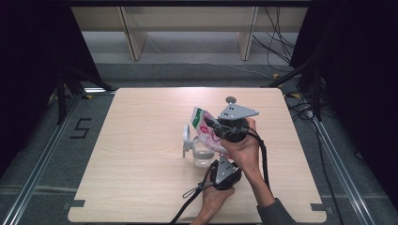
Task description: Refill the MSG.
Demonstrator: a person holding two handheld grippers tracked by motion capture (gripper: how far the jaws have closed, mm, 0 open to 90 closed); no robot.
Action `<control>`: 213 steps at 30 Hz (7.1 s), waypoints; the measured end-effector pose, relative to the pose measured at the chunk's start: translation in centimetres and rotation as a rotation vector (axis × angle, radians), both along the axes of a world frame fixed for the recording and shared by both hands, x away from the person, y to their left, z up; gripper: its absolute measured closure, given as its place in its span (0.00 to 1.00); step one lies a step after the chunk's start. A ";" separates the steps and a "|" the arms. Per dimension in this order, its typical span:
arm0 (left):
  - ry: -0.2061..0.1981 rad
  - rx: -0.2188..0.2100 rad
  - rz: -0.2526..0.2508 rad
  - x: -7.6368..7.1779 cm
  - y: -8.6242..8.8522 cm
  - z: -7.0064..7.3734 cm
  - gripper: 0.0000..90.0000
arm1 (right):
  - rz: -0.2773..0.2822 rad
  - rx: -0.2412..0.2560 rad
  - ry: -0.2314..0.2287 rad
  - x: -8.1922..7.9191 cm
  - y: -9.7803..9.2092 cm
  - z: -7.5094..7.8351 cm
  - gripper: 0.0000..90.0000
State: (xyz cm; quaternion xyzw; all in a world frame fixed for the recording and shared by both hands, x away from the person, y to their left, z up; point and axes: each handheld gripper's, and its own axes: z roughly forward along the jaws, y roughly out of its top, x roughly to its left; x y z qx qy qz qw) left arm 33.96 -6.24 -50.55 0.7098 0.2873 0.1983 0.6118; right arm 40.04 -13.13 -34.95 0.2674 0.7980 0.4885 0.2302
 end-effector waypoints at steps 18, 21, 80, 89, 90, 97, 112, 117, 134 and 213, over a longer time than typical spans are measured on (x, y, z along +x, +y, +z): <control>0.002 -0.015 -0.004 0.3 -0.2 0.0 0.92 | 0.001 0.004 0.014 0.1 0.3 -0.1 0.99; 0.002 -0.021 -0.015 0.5 -0.3 0.1 0.92 | 0.003 0.004 0.018 0.1 0.3 0.0 0.99; -0.009 -0.032 -0.009 0.6 -0.2 0.4 0.92 | 0.013 0.006 -0.002 -0.1 0.6 0.4 0.99; -0.006 -0.038 -0.007 0.7 -0.1 0.4 0.92 | 0.012 -0.007 -0.015 -0.1 0.9 0.4 0.99; -0.005 -0.038 -0.007 0.7 -0.1 0.4 0.92 | 0.014 -0.009 -0.016 -0.1 0.9 0.4 0.99; 0.013 -0.138 -0.008 0.6 -0.7 0.4 0.92 | 0.025 -0.019 -0.013 -0.1 1.3 0.2 0.98; 0.014 -0.148 -0.008 0.7 -0.6 0.4 0.92 | 0.032 -0.008 0.007 -0.1 1.5 0.2 0.98; 0.018 -0.152 -0.009 0.7 -0.6 0.4 0.92 | 0.028 -0.008 0.003 -0.1 1.7 0.1 0.98; 0.020 -0.159 -0.011 0.7 -0.6 0.5 0.92 | 0.034 -0.017 0.003 -0.1 1.8 0.2 0.98; -0.014 -0.040 -0.031 1.1 0.0 0.8 0.92 | 0.041 0.006 -0.013 0.0 1.8 0.6 0.98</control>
